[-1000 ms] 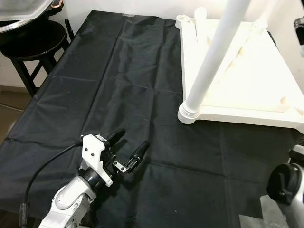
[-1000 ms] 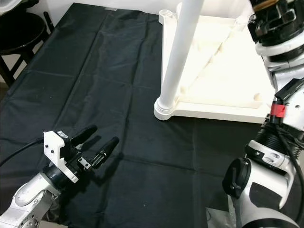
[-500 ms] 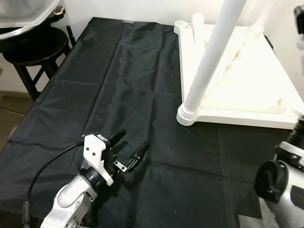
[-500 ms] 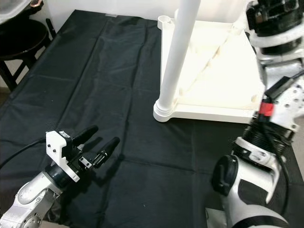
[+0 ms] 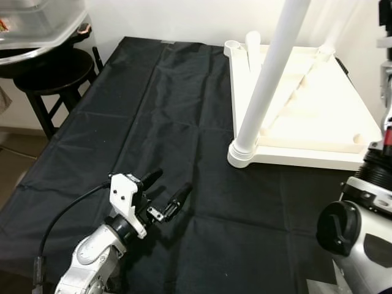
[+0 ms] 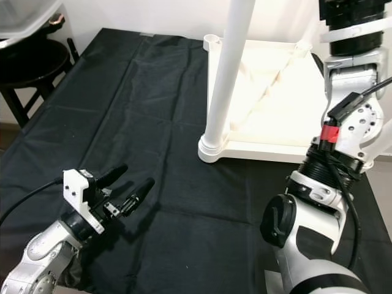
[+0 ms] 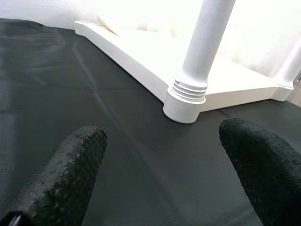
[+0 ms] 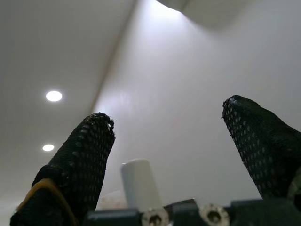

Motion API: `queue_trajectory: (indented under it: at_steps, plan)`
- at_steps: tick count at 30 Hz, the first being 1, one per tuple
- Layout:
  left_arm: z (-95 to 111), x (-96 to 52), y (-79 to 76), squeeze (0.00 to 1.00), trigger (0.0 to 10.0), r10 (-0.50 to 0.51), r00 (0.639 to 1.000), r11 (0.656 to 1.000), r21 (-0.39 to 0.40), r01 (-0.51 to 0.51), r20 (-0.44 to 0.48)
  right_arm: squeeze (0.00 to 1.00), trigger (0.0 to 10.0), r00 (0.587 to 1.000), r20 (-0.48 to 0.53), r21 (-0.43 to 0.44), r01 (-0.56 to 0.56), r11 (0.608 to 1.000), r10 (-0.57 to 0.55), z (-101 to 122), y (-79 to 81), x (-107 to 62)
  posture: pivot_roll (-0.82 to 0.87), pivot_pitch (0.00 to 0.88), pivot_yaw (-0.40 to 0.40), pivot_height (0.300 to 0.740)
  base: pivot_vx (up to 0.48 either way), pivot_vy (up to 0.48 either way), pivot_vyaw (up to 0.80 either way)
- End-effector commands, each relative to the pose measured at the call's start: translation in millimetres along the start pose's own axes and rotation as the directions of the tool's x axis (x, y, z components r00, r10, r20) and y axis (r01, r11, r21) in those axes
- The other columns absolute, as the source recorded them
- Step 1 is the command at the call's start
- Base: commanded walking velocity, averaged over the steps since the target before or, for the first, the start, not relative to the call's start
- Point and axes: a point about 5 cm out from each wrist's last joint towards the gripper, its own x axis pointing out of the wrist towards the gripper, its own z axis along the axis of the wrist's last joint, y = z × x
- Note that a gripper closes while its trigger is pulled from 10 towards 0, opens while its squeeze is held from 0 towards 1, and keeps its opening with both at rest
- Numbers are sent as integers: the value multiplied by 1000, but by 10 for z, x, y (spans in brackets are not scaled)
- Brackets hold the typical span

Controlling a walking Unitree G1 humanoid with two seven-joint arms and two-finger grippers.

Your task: Building children table

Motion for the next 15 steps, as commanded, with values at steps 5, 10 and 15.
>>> queue_trajectory:
  at_steps: [5, 10, 15]
  plan:
    - [-58, 0, 12, 0, 10000, -3, 1000, 1000, 3, 3, -14, 0, 0, 997, 25, 10, -79, 997, 79, 3, 133, 41, 28, 91, -26, 740, 0, 0, 0]
    - [-69, 5, 19, 0, 10000, -4, 1000, 1000, 4, 4, -14, 0, 0, 995, 28, 10, -95, 995, 95, -3, 154, 42, 27, 88, -26, 740, 0, 0, 0]
    - [-75, 8, 21, 0, 10000, -4, 1000, 1000, 4, 4, -13, 0, 0, 994, 19, 14, -111, 994, 110, 2, 163, 38, 27, 86, -26, 740, 0, 0, 0]
